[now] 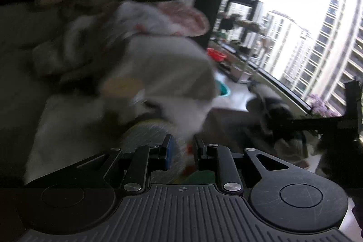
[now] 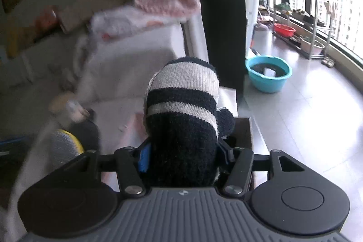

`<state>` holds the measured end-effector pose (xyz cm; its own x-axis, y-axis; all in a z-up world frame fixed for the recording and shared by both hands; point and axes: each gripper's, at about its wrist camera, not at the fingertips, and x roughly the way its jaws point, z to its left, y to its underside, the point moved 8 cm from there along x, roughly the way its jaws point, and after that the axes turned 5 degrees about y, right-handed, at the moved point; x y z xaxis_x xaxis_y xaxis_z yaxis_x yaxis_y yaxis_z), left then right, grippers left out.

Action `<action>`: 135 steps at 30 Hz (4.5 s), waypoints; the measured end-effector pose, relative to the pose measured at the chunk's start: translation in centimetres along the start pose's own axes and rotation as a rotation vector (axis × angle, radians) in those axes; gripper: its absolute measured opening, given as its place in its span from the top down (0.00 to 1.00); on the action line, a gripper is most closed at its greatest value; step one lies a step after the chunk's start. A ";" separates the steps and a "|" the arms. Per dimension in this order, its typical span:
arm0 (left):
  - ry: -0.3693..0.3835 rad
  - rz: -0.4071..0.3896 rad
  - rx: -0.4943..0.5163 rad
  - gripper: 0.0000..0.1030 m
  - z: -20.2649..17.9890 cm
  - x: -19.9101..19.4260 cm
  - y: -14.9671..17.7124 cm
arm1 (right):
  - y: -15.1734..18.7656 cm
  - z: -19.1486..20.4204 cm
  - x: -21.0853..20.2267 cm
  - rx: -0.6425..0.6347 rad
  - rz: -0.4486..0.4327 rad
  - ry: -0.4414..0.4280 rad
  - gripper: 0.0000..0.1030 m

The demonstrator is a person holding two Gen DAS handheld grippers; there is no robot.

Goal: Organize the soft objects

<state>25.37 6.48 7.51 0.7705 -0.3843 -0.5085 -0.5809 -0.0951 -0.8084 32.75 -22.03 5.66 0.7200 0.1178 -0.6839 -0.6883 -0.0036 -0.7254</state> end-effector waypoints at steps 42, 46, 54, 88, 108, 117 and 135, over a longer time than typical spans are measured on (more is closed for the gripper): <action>-0.147 -0.058 -0.072 0.80 6.2 -19.9 2.3 | -2.3 10.4 -16.7 -0.070 0.052 -0.071 0.39; -0.149 -0.043 -0.048 0.80 6.0 -21.1 2.5 | -2.6 13.0 -18.2 -0.082 0.042 -0.132 0.39; -0.086 0.040 -0.051 0.80 7.8 -15.9 -0.1 | -4.8 17.3 -17.1 -0.131 0.059 -0.130 0.38; -0.307 0.710 -0.078 0.62 33.4 29.9 -8.8 | -13.7 14.9 3.9 -0.117 0.255 -0.075 0.33; -0.214 0.337 -0.098 0.91 30.7 20.6 -16.1 | -12.4 12.2 1.9 -0.129 0.189 -0.028 0.33; -0.120 0.351 -0.122 0.87 26.4 18.1 -17.6 | -9.7 13.3 1.0 -0.141 0.213 -0.135 0.33; -0.319 0.659 0.047 0.81 32.0 29.7 -10.0 | -6.8 12.3 6.3 -0.187 0.309 -0.124 0.33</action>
<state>62.44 25.43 -8.97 0.3078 -0.0613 -0.9495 -0.9439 0.1055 -0.3128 40.83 -9.05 7.26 0.4568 0.2022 -0.8663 -0.8354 -0.2371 -0.4959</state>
